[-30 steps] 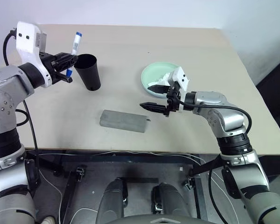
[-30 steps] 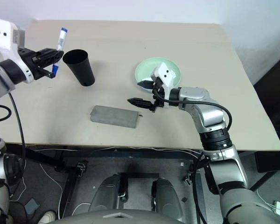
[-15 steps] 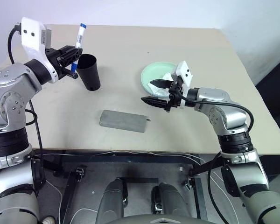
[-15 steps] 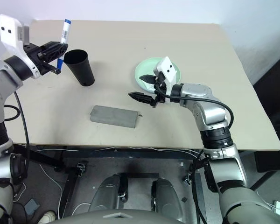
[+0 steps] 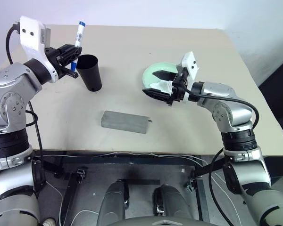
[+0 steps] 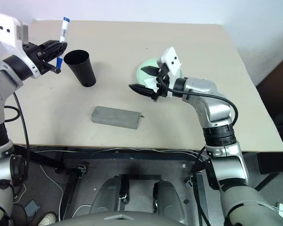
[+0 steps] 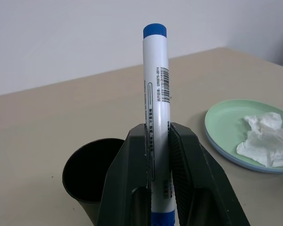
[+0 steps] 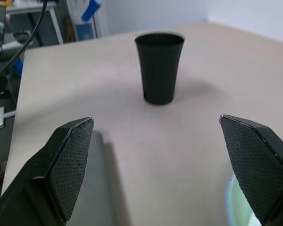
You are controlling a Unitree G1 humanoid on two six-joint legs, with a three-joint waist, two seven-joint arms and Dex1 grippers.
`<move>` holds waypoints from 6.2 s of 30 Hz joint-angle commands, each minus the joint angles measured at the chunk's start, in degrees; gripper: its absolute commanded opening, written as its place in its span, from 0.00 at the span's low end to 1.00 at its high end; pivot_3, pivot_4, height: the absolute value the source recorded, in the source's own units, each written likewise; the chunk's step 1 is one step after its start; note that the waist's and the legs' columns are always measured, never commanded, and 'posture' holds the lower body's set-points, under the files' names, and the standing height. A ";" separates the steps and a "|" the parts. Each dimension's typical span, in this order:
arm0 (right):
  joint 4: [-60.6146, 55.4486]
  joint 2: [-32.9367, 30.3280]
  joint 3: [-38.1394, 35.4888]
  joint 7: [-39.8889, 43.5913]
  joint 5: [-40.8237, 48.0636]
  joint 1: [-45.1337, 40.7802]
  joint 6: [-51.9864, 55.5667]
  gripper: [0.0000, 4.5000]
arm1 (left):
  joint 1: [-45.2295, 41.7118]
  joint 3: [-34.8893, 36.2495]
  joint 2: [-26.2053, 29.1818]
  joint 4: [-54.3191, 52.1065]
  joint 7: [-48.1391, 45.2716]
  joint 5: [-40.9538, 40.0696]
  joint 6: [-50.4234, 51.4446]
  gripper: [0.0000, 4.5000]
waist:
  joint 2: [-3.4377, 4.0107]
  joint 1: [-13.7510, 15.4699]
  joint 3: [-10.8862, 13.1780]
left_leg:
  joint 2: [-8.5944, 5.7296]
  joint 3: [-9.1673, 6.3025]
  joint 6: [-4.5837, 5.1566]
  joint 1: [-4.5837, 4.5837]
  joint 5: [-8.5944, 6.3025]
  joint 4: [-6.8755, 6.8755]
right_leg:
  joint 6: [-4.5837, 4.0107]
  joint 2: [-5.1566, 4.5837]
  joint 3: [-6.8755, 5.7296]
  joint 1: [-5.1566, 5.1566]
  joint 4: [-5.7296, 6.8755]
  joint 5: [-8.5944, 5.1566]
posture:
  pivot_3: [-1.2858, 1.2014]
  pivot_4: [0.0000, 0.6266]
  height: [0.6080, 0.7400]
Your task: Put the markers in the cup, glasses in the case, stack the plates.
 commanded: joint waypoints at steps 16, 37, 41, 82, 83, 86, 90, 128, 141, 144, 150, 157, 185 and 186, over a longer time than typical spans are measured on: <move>0.20 0.07 -2.71 -1.65 1.29 -2.46 -2.99 1.00 | 0.07 1.11 -1.69 -0.88 0.19 -0.16 -7.04 0.06 | 0.00 -0.03 0.00 | 0.00 0.00 0.01 0.00 0.00 0.05 | 0.03 0.00 0.00 0.01 0.01 0.02 | 0.52 0.24 0.55; -0.56 1.18 -0.51 -1.42 0.69 -0.36 -4.27 1.00 | -11.41 -0.20 -7.70 34.57 -2.12 10.89 -47.59 0.06 | 0.00 0.08 0.00 | 0.00 0.08 0.08 0.00 0.04 0.13 | 0.13 0.02 0.00 0.02 0.03 0.07 | 0.52 0.24 0.55; -0.47 1.05 0.04 -1.59 -0.08 -0.03 -4.67 1.00 | -12.59 1.08 -9.92 44.20 -1.72 11.11 -58.14 0.06 | 0.00 0.05 0.00 | 0.00 0.15 0.12 0.00 0.05 0.14 | 0.17 0.02 0.00 0.01 0.03 0.10 | 0.52 0.24 0.55; -0.59 -0.16 0.73 -2.26 -2.63 1.39 -5.89 1.00 | -13.88 1.70 -13.04 55.08 -9.50 9.77 -73.00 0.06 | -0.01 0.00 0.00 | 0.01 0.17 0.21 -0.05 0.05 0.20 | 0.25 0.02 -0.02 -0.01 0.04 0.14 | 0.52 0.24 0.55; -0.48 -0.14 0.75 -2.24 -2.68 1.35 -5.96 1.00 | -14.43 1.70 -13.14 55.84 -8.98 10.08 -73.70 0.06 | -0.01 0.01 0.00 | 0.01 0.17 0.22 -0.05 0.05 0.20 | 0.25 0.02 -0.02 -0.01 0.05 0.14 | 0.52 0.24 0.55; -0.16 -0.10 0.78 -2.26 -2.81 1.20 -6.10 1.00 | -16.05 1.30 -13.36 59.36 -7.50 11.44 -76.17 0.06 | -0.01 0.09 0.00 | 0.00 0.16 0.24 -0.05 0.06 0.22 | 0.27 0.02 -0.03 -0.01 0.05 0.15 | 0.52 0.24 0.55; -0.06 -0.20 0.87 -2.35 -3.15 1.17 -6.08 1.00 | -18.36 0.15 -13.20 66.20 -4.67 14.92 -81.85 0.06 | -0.01 0.07 0.00 | 0.00 0.19 0.26 -0.05 0.07 0.23 | 0.31 0.02 -0.02 -0.01 0.05 0.18 | 0.52 0.24 0.55; -0.27 -1.26 0.97 -3.96 -6.24 2.78 -7.18 1.00 | -20.00 1.73 -13.88 79.44 -3.02 18.06 -88.33 0.06 | -0.01 0.02 0.00 | 0.00 0.21 0.28 -0.08 0.06 0.23 | 0.32 0.03 -0.04 -0.05 0.05 0.18 | 0.52 0.24 0.55; -0.76 -1.17 0.82 -4.40 -6.62 3.20 -7.36 1.00 | -19.95 1.06 -13.84 79.49 -2.02 19.17 -88.20 0.97 | -0.01 0.02 0.00 | 0.00 0.21 0.28 -0.08 0.06 0.23 | 0.32 0.03 -0.04 -0.05 0.05 0.18 | 0.52 0.24 0.55; -0.95 -1.15 0.87 -4.38 -6.58 3.31 -7.31 1.00 | -19.75 1.05 -13.91 79.31 -1.86 19.24 -88.43 0.99 | -0.02 0.04 0.00 | 0.00 0.21 0.28 -0.08 0.06 0.23 | 0.32 0.03 -0.04 -0.05 0.05 0.18 | 0.52 0.24 0.55; -0.89 -1.06 0.90 -3.95 -6.30 3.18 -7.41 1.00 | -18.67 1.28 -14.30 77.32 -5.36 18.00 -87.88 0.99 | -0.01 0.02 0.00 | 0.00 0.21 0.28 -0.08 0.06 0.24 | 0.32 0.03 -0.04 -0.05 0.06 0.18 | 0.52 0.24 0.55; -0.57 -2.05 0.64 -1.71 -5.73 4.07 -7.69 1.00 | -10.57 2.79 -12.19 62.16 -23.96 8.29 -76.22 0.99 | -0.01 -0.24 0.00 | 0.01 0.23 0.27 -0.07 0.07 0.23 | 0.31 0.03 -0.04 -0.05 0.05 0.18 | 0.52 0.24 0.55; -4.33 -3.61 1.59 4.51 -2.05 12.33 -7.27 1.00 | 26.10 3.61 -4.54 16.52 -30.37 -4.41 -44.11 0.99 | 0.03 -0.35 0.00 | 0.07 0.06 0.22 -0.02 0.04 0.08 | -0.36 -0.19 0.05 -0.08 -0.21 0.27 | 0.52 0.24 0.55; -4.10 -3.52 1.64 4.34 -2.15 12.45 -7.03 1.00 | 26.41 3.73 -4.83 16.36 -29.88 -4.44 -44.13 0.99 | 0.03 -0.33 0.00 | 0.06 0.06 0.22 -0.05 0.04 0.08 | -0.36 -0.20 0.05 -0.09 -0.24 0.28 | 0.52 0.24 0.55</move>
